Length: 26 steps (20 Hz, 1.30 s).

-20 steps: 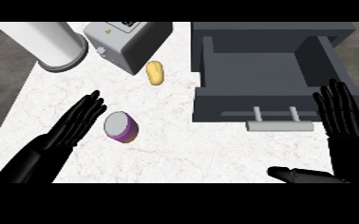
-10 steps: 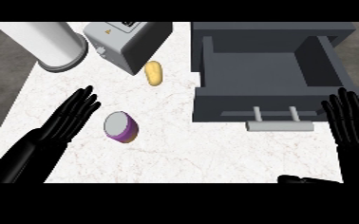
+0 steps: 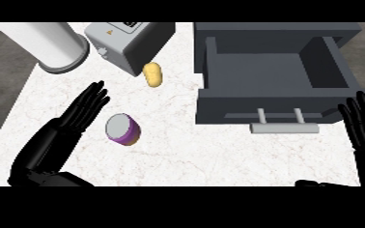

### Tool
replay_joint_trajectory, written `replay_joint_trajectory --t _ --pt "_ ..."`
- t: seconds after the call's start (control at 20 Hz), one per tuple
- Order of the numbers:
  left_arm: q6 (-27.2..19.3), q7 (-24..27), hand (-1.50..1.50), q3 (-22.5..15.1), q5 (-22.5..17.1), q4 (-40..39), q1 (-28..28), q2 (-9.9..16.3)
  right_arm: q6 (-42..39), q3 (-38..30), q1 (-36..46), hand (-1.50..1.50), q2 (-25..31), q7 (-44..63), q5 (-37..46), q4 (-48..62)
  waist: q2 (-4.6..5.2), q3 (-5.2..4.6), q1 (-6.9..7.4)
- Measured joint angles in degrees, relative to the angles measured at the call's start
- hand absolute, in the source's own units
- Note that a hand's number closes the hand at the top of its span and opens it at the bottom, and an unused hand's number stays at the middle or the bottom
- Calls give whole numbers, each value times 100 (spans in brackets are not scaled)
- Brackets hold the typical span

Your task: Pick up the can, place it into the drawer and close the drawer

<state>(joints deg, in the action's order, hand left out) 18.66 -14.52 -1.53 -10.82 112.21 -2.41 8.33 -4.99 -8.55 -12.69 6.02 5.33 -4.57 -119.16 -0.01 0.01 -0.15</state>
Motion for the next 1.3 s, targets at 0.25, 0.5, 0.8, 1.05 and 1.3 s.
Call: replay_joint_trajectory --t 0.25,0.5,0.8,1.05,1.3 --pt "84 454 -150 -9 310 -443 -3 -103 -176 -164 -193 -150 -20 -159 -68 -11 -1 -1 -5" --pt "118 1121 -150 15 649 -1141 6 -205 -220 -39 -241 -150 -149 -206 141 -18 -1 -3 -4" --pt "98 1401 -150 150 837 -1604 127 -204 -369 -228 -181 -150 -155 -329 85 156 0 -1 -1" --pt "161 1939 -150 298 983 -2162 121 -154 -466 -360 -114 -150 -147 -404 62 318 0 -2 0" --pt "207 2599 -150 453 1211 -2988 273 -47 -503 -321 -177 -150 -260 -542 178 351 1 -3 -6"
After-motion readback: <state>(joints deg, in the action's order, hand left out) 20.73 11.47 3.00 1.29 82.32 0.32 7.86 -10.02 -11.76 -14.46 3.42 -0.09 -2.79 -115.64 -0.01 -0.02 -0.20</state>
